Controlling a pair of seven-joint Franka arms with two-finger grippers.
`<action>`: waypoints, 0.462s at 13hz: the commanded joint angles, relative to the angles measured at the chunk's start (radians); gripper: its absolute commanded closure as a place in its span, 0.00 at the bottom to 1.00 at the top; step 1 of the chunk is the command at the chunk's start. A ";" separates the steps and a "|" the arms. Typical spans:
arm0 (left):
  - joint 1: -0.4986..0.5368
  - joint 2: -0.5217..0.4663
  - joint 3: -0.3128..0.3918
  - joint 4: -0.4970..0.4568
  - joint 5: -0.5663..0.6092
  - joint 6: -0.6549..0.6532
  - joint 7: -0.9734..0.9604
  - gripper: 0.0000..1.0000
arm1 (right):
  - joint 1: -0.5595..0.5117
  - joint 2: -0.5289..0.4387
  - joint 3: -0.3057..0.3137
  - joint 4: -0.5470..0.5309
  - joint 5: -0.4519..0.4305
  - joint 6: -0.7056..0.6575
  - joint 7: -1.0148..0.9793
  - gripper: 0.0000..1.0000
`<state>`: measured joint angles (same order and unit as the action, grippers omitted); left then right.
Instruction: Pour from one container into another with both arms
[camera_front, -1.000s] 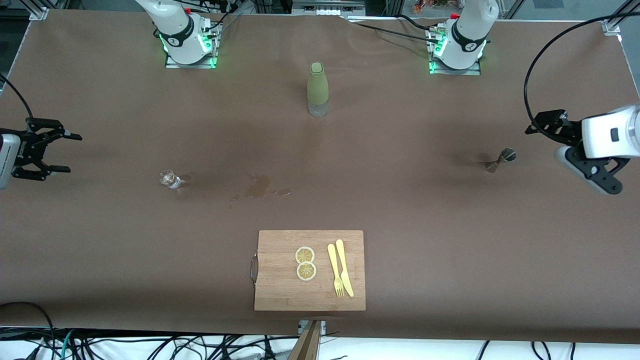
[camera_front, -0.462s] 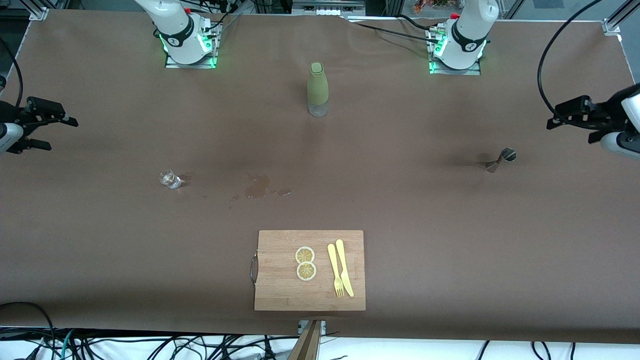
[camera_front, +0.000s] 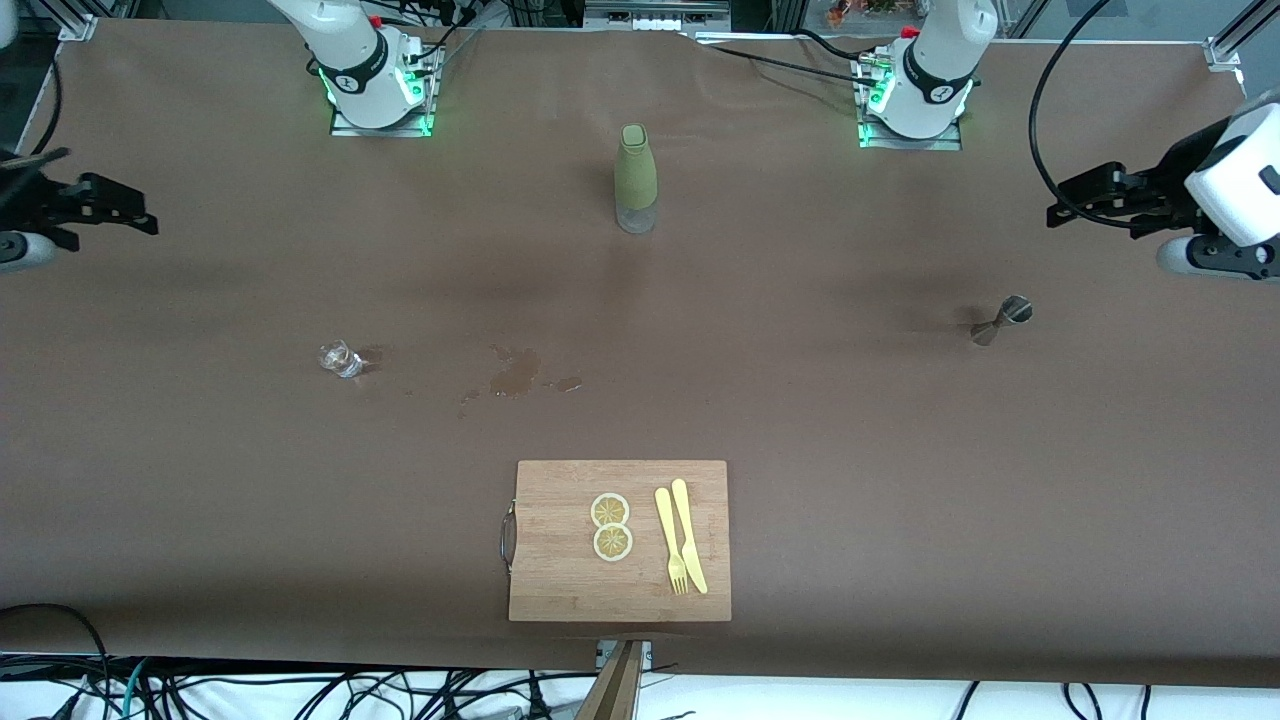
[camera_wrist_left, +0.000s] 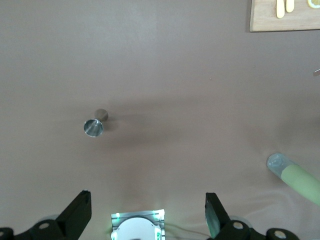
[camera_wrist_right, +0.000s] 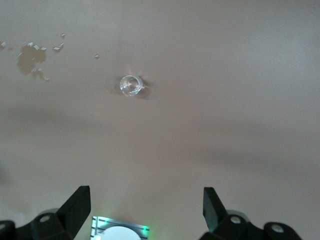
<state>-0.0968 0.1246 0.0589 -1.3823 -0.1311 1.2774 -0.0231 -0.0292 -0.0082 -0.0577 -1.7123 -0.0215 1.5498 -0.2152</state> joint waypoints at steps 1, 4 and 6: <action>0.006 -0.042 -0.048 -0.057 0.033 0.016 -0.028 0.00 | 0.025 -0.044 0.038 -0.041 -0.038 0.013 0.192 0.00; 0.005 -0.040 -0.070 -0.057 0.033 0.019 -0.028 0.00 | 0.066 -0.039 -0.037 -0.023 -0.022 0.029 0.191 0.00; 0.006 -0.034 -0.070 -0.055 0.033 0.017 -0.026 0.00 | 0.089 -0.039 -0.048 -0.012 -0.014 0.021 0.181 0.00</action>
<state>-0.0967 0.1193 -0.0004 -1.4050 -0.1310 1.2789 -0.0390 0.0308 -0.0321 -0.0804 -1.7240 -0.0396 1.5671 -0.0342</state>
